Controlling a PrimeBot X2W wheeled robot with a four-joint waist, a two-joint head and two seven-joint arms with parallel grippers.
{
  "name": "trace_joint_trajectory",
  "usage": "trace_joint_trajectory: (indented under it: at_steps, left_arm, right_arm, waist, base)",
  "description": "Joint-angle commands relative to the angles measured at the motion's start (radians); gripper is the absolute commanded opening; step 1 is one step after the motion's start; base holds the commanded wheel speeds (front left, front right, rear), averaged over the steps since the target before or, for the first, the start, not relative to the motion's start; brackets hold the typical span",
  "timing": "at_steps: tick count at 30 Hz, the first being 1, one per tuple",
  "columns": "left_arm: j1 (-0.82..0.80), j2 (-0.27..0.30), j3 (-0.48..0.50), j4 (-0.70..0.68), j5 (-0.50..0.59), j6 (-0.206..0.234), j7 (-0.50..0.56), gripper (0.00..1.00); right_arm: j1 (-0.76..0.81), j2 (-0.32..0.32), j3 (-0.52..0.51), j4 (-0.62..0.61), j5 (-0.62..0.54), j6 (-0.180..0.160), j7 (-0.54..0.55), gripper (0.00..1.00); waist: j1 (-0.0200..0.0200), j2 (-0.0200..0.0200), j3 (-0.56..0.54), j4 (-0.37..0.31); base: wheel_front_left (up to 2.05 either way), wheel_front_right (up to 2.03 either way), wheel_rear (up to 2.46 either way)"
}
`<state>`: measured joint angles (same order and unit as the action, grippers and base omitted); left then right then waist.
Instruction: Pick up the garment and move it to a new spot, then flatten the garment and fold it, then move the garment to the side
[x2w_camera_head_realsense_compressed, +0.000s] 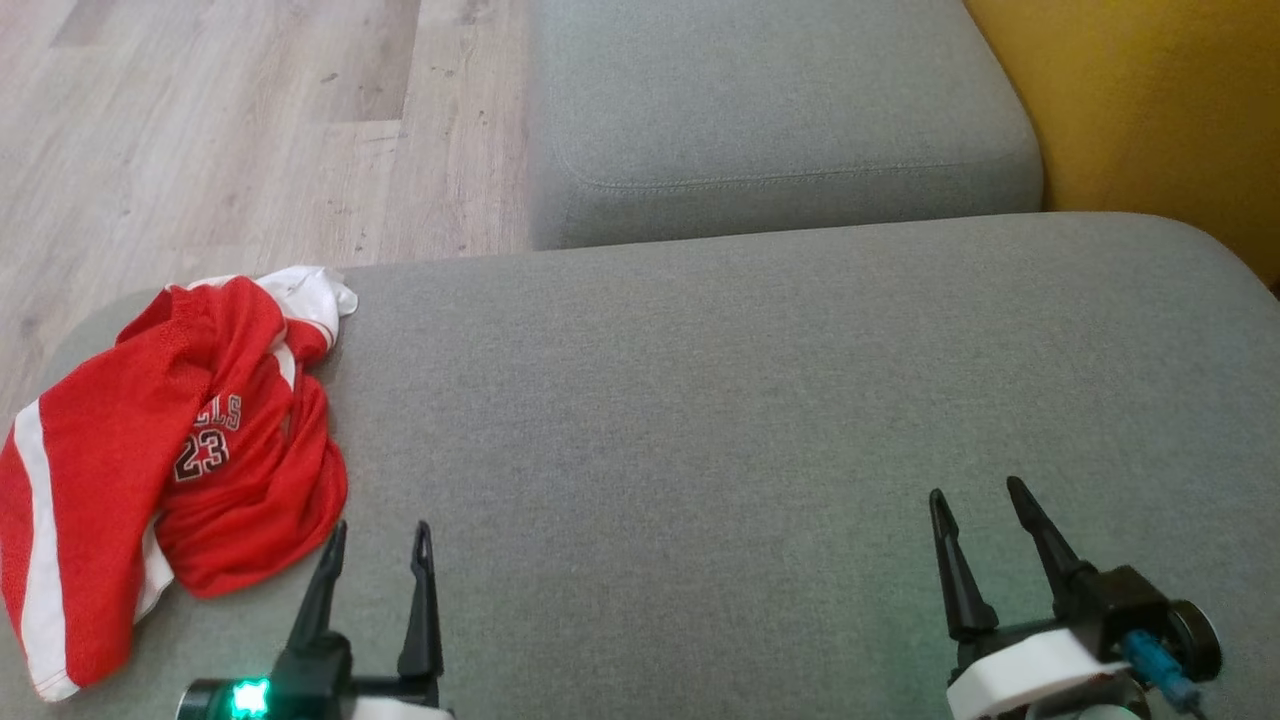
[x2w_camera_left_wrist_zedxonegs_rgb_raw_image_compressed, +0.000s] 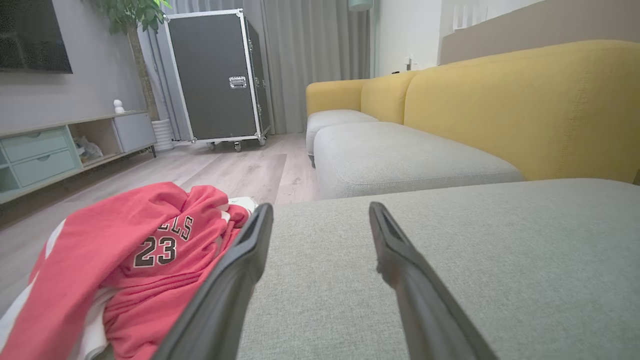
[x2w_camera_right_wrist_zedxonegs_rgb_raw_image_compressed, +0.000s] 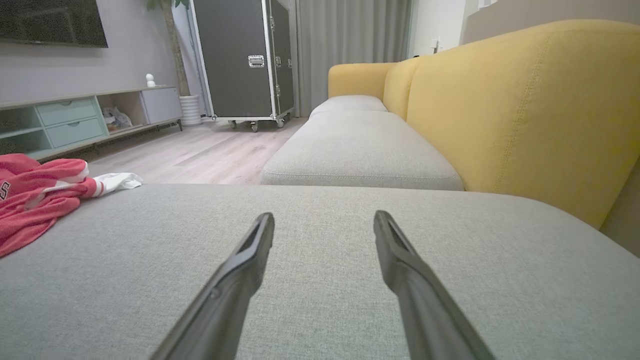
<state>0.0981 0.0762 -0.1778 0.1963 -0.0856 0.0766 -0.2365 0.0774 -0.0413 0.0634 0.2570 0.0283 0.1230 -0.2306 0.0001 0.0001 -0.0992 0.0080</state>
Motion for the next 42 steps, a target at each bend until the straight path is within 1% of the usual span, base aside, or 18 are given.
trace_joint_trajectory:
  at_steps: [1, 4, 16, 19, 22, 23, 26, 30, 37, 40, 42]
  left_arm:
    - [-0.025, 0.009, 0.021, -0.025, 0.040, 0.011, -0.019, 1.00]
    - [-0.024, 0.010, 0.019, -0.020, 0.067, 0.013, -0.025, 1.00]
    - [-0.029, 0.007, 0.027, -0.004, 0.066, 0.009, -0.025, 1.00]
    - [-0.031, 0.007, 0.026, 0.000, 0.068, 0.006, -0.025, 1.00]
    - [-0.037, 0.007, 0.027, 0.002, 0.074, 0.013, -0.025, 1.00]
    - [-0.037, 0.007, 0.027, 0.002, 0.074, 0.013, -0.025, 1.00]
    - [-0.050, 0.010, 0.028, -0.002, 0.078, 0.019, -0.025, 1.00]
    - [-0.062, 0.011, 0.029, -0.018, 0.076, 0.018, -0.025, 1.00]
    - [-0.041, 0.020, 0.057, -0.048, 0.068, 0.033, -0.025, 1.00]
    - [-0.031, 0.026, 0.069, -0.065, 0.070, 0.040, -0.025, 1.00]
    - [-0.025, 0.027, 0.086, -0.085, 0.067, 0.052, -0.025, 1.00]
  right_arm:
    - [-0.021, -0.009, 0.031, -0.030, -0.041, 0.008, -0.025, 1.00]
    - [-0.021, -0.009, 0.035, -0.028, -0.070, 0.008, -0.031, 1.00]
    - [-0.025, -0.009, 0.028, -0.017, -0.070, 0.008, -0.031, 1.00]
    - [-0.020, -0.009, 0.024, -0.017, -0.070, 0.008, -0.031, 1.00]
    - [-0.015, -0.009, 0.018, -0.017, -0.072, 0.008, -0.031, 1.00]
    - [-0.015, -0.009, 0.018, -0.017, -0.072, 0.008, -0.031, 1.00]
    - [-0.010, -0.009, 0.010, -0.017, -0.073, 0.008, -0.031, 1.00]
    - [-0.011, -0.009, 0.015, -0.016, -0.071, 0.008, -0.031, 1.00]
    - [-0.024, -0.009, 0.025, -0.013, -0.052, 0.008, -0.031, 1.00]
    - [-0.027, -0.009, 0.023, -0.013, -0.050, 0.008, -0.031, 1.00]
    - [-0.038, -0.009, 0.030, -0.017, -0.053, 0.008, -0.031, 1.00]
  waist:
    - [-0.0001, -0.0001, -0.002, -0.001]
    - [-0.0001, -0.0001, -0.004, -0.001]
    - [-0.0001, -0.0001, -0.004, 0.002]
    - [-0.0001, -0.0001, -0.007, 0.016]
    - [-0.0001, -0.0001, -0.006, 0.051]
    - [-0.0001, -0.0001, -0.006, 0.051]
    - [-0.0001, -0.0001, -0.002, 0.112]
    - [-0.0001, -0.0001, 0.007, 0.215]
    - [-0.0001, -0.0001, 0.017, 0.380]
    - [-0.0001, -0.0001, 0.023, 0.436]
    - [-0.0001, -0.0001, 0.040, 0.454]
  base:
    - [0.00, 0.00, 0.00]
    - [0.00, 0.00, 0.00]
    - [0.00, 0.00, 0.00]
    - [0.00, 0.00, 0.00]
    - [0.00, 0.00, 0.00]
    - [0.00, 0.00, 0.00]
    - [0.00, 0.00, 0.00]
    - [0.00, 0.00, 0.00]
    - [0.00, 0.00, 0.00]
    - [0.00, 0.00, 0.00]
    - [0.00, 0.00, 0.00]
